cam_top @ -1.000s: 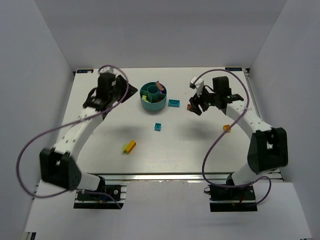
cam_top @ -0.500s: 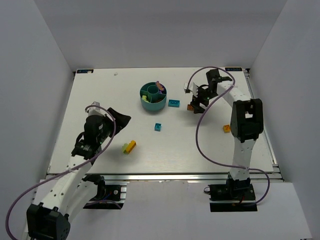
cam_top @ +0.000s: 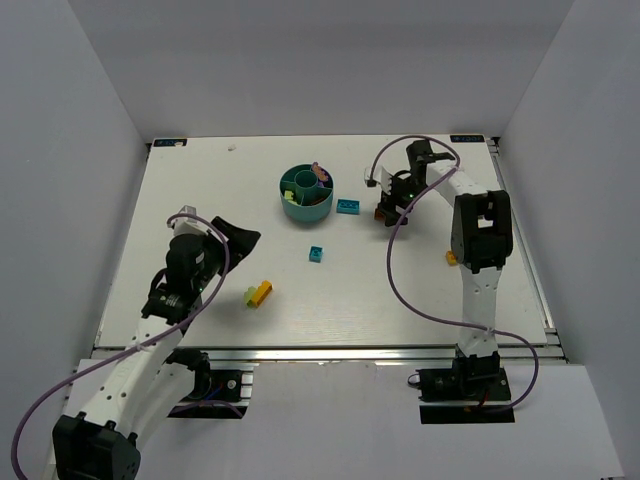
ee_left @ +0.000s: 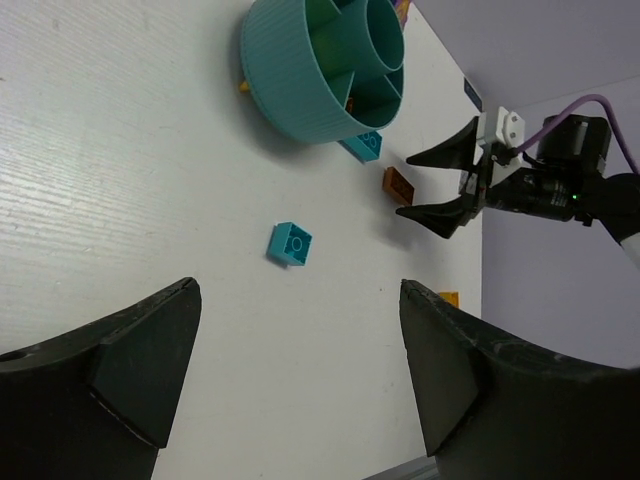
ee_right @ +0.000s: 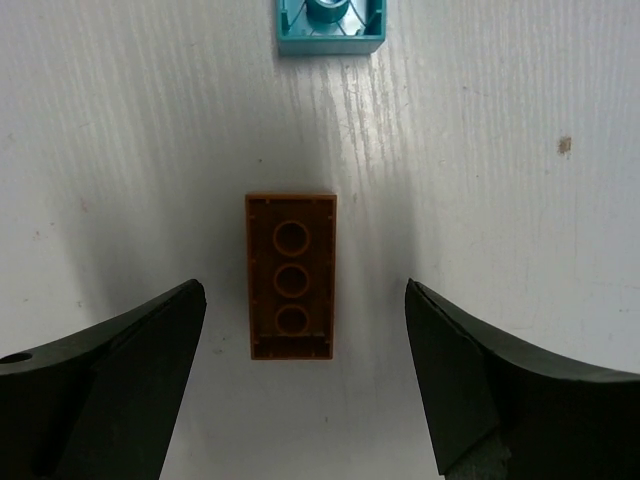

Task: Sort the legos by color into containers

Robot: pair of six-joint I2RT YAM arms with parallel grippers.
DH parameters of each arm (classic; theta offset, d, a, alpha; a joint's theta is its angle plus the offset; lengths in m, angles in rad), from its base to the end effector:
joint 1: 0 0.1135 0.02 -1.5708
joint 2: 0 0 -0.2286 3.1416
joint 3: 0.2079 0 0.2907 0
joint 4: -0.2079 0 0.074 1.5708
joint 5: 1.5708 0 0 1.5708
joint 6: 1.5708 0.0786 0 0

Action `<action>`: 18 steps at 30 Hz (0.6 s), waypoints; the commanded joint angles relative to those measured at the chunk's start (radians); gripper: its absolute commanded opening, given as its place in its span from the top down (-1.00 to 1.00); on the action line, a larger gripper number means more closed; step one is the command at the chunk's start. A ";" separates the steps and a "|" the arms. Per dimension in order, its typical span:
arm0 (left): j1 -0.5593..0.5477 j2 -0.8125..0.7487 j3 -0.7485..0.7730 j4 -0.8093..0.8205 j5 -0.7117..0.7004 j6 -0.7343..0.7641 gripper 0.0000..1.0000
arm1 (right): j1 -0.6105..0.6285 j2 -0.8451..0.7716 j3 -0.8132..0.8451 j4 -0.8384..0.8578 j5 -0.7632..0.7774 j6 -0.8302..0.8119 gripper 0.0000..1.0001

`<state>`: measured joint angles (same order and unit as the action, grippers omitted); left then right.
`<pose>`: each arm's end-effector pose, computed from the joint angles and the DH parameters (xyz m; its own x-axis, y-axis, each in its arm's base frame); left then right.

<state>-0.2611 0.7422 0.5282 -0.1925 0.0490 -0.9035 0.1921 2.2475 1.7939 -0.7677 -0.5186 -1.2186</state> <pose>0.2717 -0.0766 0.2059 -0.4731 -0.6857 -0.5532 -0.1136 0.6702 -0.7335 0.4773 0.1325 0.0874 -0.0061 -0.8317 -0.5552 -0.9803 0.1146 -0.1608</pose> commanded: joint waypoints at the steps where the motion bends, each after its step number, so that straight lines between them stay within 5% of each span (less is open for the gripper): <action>1: 0.002 0.002 -0.002 0.062 0.041 0.000 -0.80 | 0.000 0.029 0.074 -0.016 0.002 -0.004 -0.70; 10: 0.002 0.054 -0.013 0.182 0.130 -0.041 -0.81 | 0.001 0.093 0.114 -0.125 -0.004 -0.070 -0.43; 13: 0.002 0.091 -0.014 0.223 0.156 -0.069 -0.81 | 0.000 0.098 0.108 -0.162 -0.011 -0.094 -0.20; 18: -0.007 0.160 -0.030 0.318 0.206 -0.133 -0.78 | 0.000 0.054 0.026 -0.136 -0.023 -0.098 0.58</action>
<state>-0.2623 0.8780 0.5133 0.0364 0.2024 -0.9905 0.1917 2.3116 1.8774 -0.8742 -0.5385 -1.2915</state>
